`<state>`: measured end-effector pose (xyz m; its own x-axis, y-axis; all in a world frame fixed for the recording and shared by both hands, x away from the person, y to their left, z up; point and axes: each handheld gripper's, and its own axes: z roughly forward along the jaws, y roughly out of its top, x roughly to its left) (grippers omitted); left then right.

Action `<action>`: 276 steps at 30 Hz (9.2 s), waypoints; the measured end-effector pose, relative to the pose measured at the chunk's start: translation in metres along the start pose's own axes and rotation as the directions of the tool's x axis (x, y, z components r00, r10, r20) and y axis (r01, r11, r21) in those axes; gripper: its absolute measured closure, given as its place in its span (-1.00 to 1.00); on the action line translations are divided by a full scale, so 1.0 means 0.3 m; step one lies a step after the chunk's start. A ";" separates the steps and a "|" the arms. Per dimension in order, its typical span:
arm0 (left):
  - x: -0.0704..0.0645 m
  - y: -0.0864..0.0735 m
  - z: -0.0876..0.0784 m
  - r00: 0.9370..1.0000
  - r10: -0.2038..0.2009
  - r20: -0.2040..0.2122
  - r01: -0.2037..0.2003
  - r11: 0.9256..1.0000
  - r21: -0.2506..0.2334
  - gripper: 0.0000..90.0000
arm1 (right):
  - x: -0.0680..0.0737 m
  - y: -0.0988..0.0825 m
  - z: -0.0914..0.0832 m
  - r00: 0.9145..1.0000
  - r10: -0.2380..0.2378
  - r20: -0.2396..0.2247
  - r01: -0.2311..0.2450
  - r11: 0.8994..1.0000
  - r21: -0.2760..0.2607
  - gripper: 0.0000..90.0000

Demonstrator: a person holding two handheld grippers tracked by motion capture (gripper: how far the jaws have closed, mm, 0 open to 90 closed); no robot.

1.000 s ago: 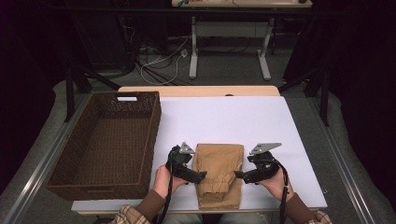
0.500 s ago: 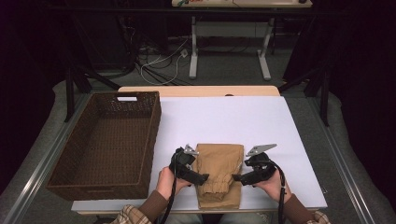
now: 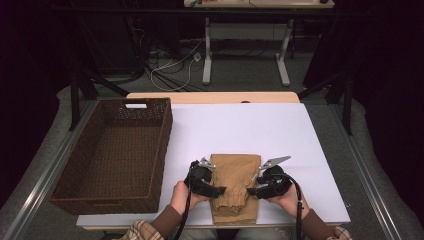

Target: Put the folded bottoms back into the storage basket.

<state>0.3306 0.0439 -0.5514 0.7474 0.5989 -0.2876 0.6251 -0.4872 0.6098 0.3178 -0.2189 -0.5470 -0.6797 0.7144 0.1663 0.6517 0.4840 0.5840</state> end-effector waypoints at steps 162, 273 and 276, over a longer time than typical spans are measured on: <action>0.050 0.103 -0.178 0.995 0.074 -0.064 -0.085 0.980 -0.180 0.79 | -0.036 0.017 -0.052 0.992 -0.109 0.058 0.115 0.987 -0.110 -0.69; 0.227 0.264 -0.824 0.919 0.021 -0.393 -0.095 0.981 -0.168 0.79 | -0.030 0.013 -0.037 0.990 -0.112 0.082 0.121 0.986 -0.113 -0.99; 0.233 0.263 -0.844 0.916 0.015 -0.401 -0.090 0.981 -0.169 0.79 | -0.030 0.013 -0.037 0.990 -0.112 0.082 0.121 0.986 -0.113 -0.99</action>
<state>0.3753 0.2082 -0.3365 0.6038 0.7961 0.0414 0.5082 -0.4244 0.7494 0.3228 -0.2293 -0.5374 -0.7186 0.6946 0.0346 0.5226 0.5065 0.6858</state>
